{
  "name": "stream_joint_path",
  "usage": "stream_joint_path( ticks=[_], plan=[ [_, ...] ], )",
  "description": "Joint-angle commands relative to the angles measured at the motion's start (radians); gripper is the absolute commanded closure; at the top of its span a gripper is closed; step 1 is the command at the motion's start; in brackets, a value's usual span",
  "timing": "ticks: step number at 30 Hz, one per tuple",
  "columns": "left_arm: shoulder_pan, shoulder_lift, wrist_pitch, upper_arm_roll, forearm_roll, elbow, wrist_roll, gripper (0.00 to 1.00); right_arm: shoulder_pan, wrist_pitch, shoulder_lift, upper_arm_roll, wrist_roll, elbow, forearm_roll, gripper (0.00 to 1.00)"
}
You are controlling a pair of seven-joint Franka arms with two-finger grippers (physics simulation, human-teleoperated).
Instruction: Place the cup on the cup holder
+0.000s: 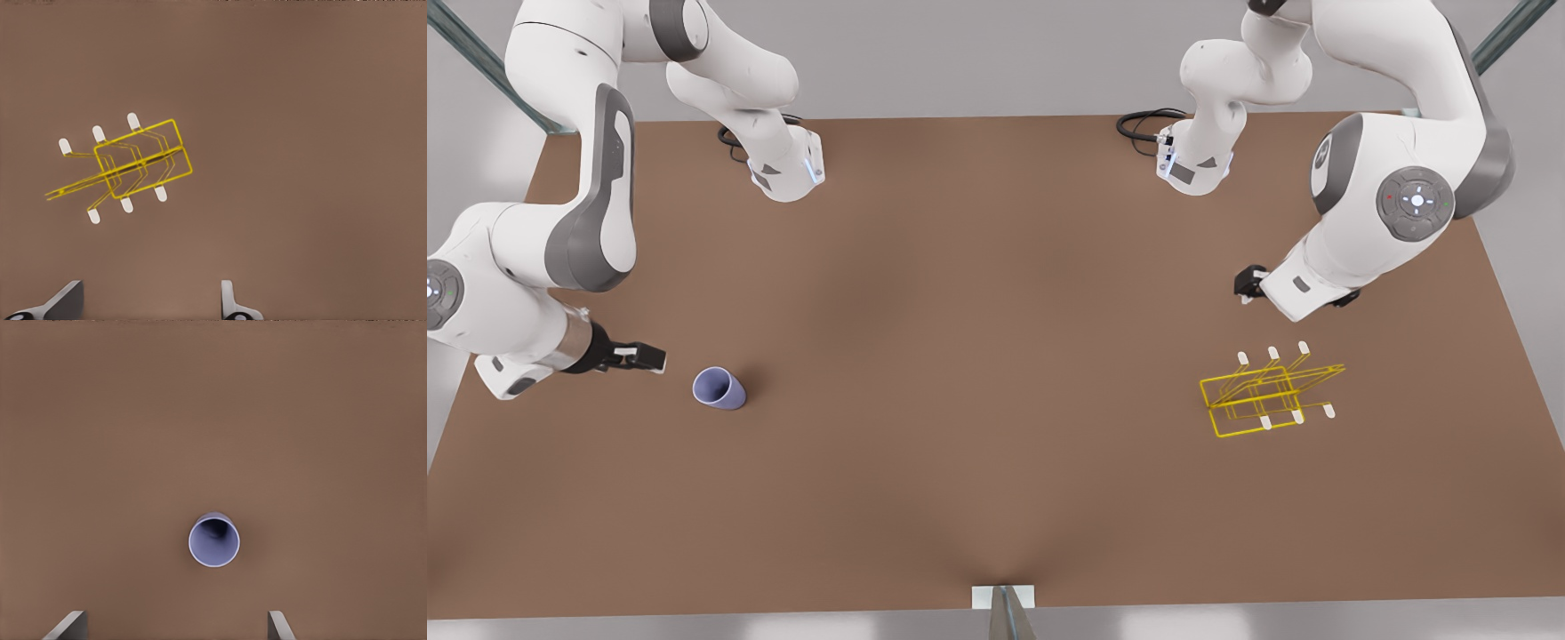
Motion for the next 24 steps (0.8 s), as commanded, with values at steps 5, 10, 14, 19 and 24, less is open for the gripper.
stream_joint_path(
  ticks=[5, 10, 14, 19, 24],
  plan=[
    [0.012, 0.044, 0.006, 0.006, -0.004, 0.006, -0.041, 0.00, -0.015, 0.030, 0.022, 0.000, -0.007, -0.006, 0.001, 0.00],
    [0.012, 0.052, 0.005, 0.051, 0.002, 0.006, -0.030, 0.00, 0.000, 0.219, 0.030, 0.008, 0.006, -0.190, 0.003, 0.00],
    [0.012, 0.041, 0.002, 0.049, -0.001, 0.009, -0.038, 0.00, 0.049, 0.383, 0.014, 0.020, 0.122, -0.360, 0.003, 0.00],
    [0.012, 0.052, -0.009, 0.057, -0.001, 0.004, -0.024, 0.00, 0.045, 0.644, 0.092, 0.018, 0.117, -0.477, -0.008, 0.00],
    [0.012, 0.067, -0.009, 0.057, -0.001, 0.009, -0.029, 0.00, 0.037, 0.679, 0.128, 0.015, 0.111, -0.484, -0.011, 0.00]
  ],
)
